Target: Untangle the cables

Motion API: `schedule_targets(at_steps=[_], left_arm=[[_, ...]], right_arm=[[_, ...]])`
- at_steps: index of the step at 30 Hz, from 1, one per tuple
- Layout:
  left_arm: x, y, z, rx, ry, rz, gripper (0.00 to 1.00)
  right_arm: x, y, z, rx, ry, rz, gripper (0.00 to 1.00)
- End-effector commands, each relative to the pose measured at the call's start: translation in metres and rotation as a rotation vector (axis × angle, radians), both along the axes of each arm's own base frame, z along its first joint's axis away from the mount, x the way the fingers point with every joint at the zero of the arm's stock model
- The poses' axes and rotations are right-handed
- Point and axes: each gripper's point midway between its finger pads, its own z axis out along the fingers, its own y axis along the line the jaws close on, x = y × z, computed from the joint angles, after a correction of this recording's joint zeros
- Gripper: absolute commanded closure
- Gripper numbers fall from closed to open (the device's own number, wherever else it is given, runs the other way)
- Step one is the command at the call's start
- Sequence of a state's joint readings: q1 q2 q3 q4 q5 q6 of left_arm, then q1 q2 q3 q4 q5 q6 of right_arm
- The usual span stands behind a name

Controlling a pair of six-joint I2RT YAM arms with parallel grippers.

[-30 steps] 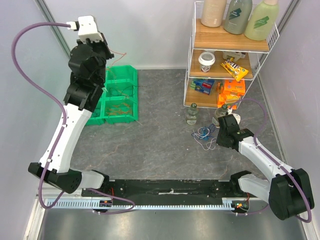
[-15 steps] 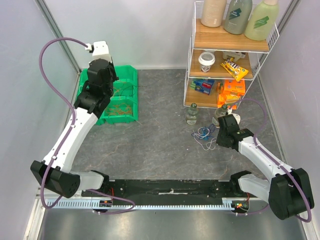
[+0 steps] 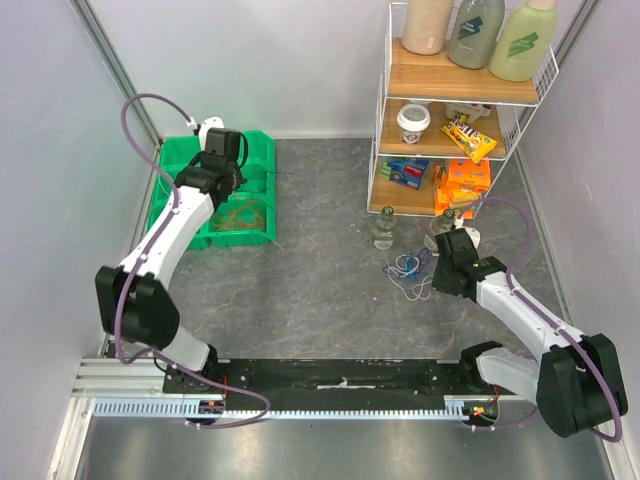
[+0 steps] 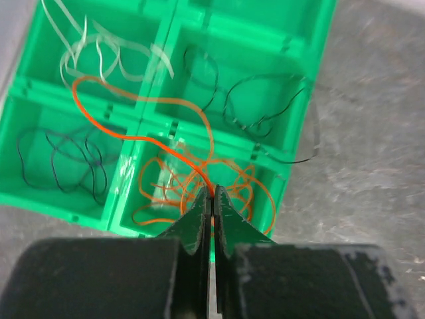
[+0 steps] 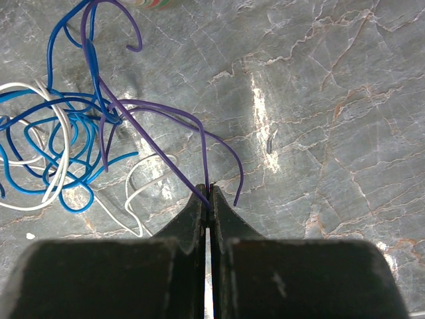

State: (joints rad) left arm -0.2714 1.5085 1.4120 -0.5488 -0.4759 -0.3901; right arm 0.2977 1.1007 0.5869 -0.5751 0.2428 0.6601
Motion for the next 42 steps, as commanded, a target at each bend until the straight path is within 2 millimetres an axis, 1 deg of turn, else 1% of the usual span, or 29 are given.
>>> schedule_targets(at_steps=[1, 6, 7, 11, 15, 19, 22, 24, 25, 27, 28, 29, 30, 32, 33, 35, 37, 40, 42], left_arm=[[-0.004, 0.002, -0.032, -0.138, 0.127, 0.122, 0.98], [-0.009, 0.001, -0.065, -0.179, 0.23, 0.175, 0.98], [-0.009, 0.0, -0.074, -0.185, 0.255, 0.174, 0.98], [-0.01, -0.002, -0.099, -0.195, 0.344, 0.167, 0.98], [-0.001, -0.008, -0.121, -0.172, 0.401, 0.112, 0.98], [0.005, -0.002, -0.145, -0.123, 0.461, 0.112, 0.98], [0.013, 0.004, -0.15, -0.079, 0.472, 0.108, 0.98], [0.017, 0.004, -0.145, -0.074, 0.47, 0.089, 0.98], [0.017, 0.003, -0.141, -0.077, 0.47, 0.083, 0.92], [0.014, 0.0, -0.129, -0.095, 0.451, 0.067, 0.77], [0.012, -0.001, -0.122, -0.106, 0.44, 0.059, 0.72], [0.009, -0.002, -0.112, -0.113, 0.42, 0.049, 0.65], [0.006, -0.002, -0.098, -0.12, 0.388, 0.036, 0.6], [0.002, -0.003, -0.081, -0.123, 0.353, 0.007, 0.43], [0.0, -0.002, -0.073, -0.12, 0.335, 0.001, 0.37], [-0.003, 0.001, -0.06, -0.113, 0.309, -0.01, 0.3], [-0.006, 0.004, -0.052, -0.124, 0.291, -0.022, 0.22], [-0.008, 0.013, -0.043, -0.176, 0.266, -0.008, 0.2], [-0.009, 0.016, -0.039, -0.228, 0.243, -0.01, 0.15]], right_arm=[[0.008, 0.001, 0.008, 0.007, -0.045, 0.005, 1.0], [0.008, 0.0, 0.008, 0.004, -0.046, 0.002, 1.0], [0.008, 0.0, 0.008, 0.003, -0.046, 0.003, 1.0], [0.009, 0.0, 0.007, 0.001, -0.045, 0.002, 1.0], [0.009, 0.0, 0.007, 0.001, -0.045, 0.002, 1.0], [0.008, 0.0, 0.007, -0.001, -0.041, 0.002, 1.0], [0.009, 0.001, 0.008, 0.002, -0.046, 0.004, 1.0], [0.009, 0.001, 0.008, 0.003, -0.048, 0.006, 1.0], [0.009, 0.001, 0.008, 0.002, -0.046, 0.006, 1.0], [0.009, 0.0, 0.008, 0.002, -0.046, 0.005, 1.0], [0.009, 0.001, 0.008, 0.003, -0.047, 0.006, 1.0], [0.009, 0.0, 0.007, 0.0, -0.043, 0.006, 1.0], [0.009, 0.0, 0.007, 0.001, -0.044, 0.006, 1.0], [0.008, 0.0, 0.007, 0.001, -0.043, 0.004, 1.0], [0.008, 0.0, 0.005, 0.001, -0.04, 0.006, 1.0], [0.008, 0.001, 0.005, 0.001, -0.038, 0.005, 1.0], [0.008, 0.001, 0.004, 0.0, -0.033, 0.007, 1.0], [0.008, 0.001, 0.004, 0.002, -0.031, 0.01, 1.0], [0.008, 0.002, 0.004, 0.003, -0.033, 0.012, 1.0]])
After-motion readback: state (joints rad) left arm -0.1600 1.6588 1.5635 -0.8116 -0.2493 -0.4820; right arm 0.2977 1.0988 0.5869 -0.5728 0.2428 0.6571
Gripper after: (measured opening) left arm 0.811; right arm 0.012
